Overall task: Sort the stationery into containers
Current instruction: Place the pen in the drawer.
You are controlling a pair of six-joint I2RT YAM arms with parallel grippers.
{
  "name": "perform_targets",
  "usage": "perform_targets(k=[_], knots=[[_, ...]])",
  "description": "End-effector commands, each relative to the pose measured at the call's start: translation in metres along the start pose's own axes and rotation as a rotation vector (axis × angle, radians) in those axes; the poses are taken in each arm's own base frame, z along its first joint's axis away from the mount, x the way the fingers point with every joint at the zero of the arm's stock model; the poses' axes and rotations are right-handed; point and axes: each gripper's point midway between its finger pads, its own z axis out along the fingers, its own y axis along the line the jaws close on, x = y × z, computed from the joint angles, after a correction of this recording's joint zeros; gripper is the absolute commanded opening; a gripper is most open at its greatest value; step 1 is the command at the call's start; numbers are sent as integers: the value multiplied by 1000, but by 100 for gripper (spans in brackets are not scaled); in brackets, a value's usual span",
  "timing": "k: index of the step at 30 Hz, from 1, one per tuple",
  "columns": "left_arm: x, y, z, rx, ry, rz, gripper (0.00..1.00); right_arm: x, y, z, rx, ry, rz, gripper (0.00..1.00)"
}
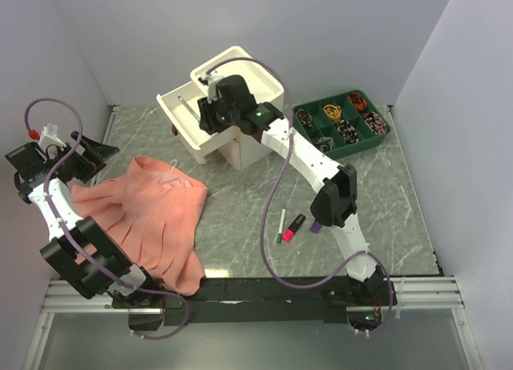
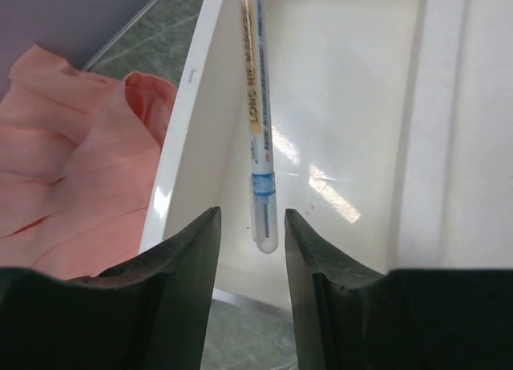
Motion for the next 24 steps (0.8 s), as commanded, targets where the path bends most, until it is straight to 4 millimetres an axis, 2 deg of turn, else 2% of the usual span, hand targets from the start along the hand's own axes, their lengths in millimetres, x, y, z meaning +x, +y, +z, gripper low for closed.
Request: perform_targets(k=[1, 2, 3, 5, 6, 8, 9, 11, 12, 13, 14, 15, 16, 17, 18, 19, 20, 21, 24], knots=[[-22, -37, -22, -15, -83, 130, 99, -59, 14, -38, -56, -168, 7, 50], [-24, -43, -26, -18, -85, 166, 99, -63, 17, -44, -68, -181, -1, 52], [-28, -55, -33, -9, -95, 190, 100, -72, 20, -59, -75, -216, -6, 60], [-31, -64, -38, 3, -115, 259, 99, -78, 28, -75, -97, -239, -10, 61], [-30, -73, -42, 27, -123, 300, 100, -80, 30, -90, -98, -243, -21, 61], [-21, -83, -43, 100, -84, 374, 99, -73, 30, -107, -94, -225, -122, 61], [-4, -94, -45, 185, -20, 373, 99, -55, 30, -129, -98, -192, -186, 61], [15, -104, -44, 268, 25, 538, 99, -23, 27, -151, -132, -132, -377, 60], [22, -113, -47, 306, 42, 573, 100, 18, 28, -177, -203, -60, -419, 60], [37, -123, -53, 355, 84, 542, 99, 39, 26, -191, -234, -27, -478, 60], [41, -128, -53, 393, 107, 571, 99, 47, 26, -220, -239, -49, -635, 60], [38, -141, -58, 421, 108, 594, 99, 101, 19, -224, -272, 81, -660, 60], [47, -149, -64, 454, 135, 558, 100, 121, 14, -234, -280, 123, -710, 61], [47, -153, -65, 469, 123, 626, 100, 132, 11, -250, -296, 132, -848, 60], [50, -153, -64, 470, 122, 642, 100, 176, 6, -257, -352, 245, -871, 60], [50, -151, -62, 460, 110, 665, 100, 191, -1, -261, -350, 284, -925, 60], [39, -153, -59, 408, 61, 695, 100, 201, -5, -264, -358, 291, -1002, 61], [44, -145, -52, 397, 59, 667, 99, 223, -9, -263, -383, 336, -1019, 61], [50, -142, -48, 412, 71, 647, 100, 263, -19, -254, -466, 445, -1129, 59]])
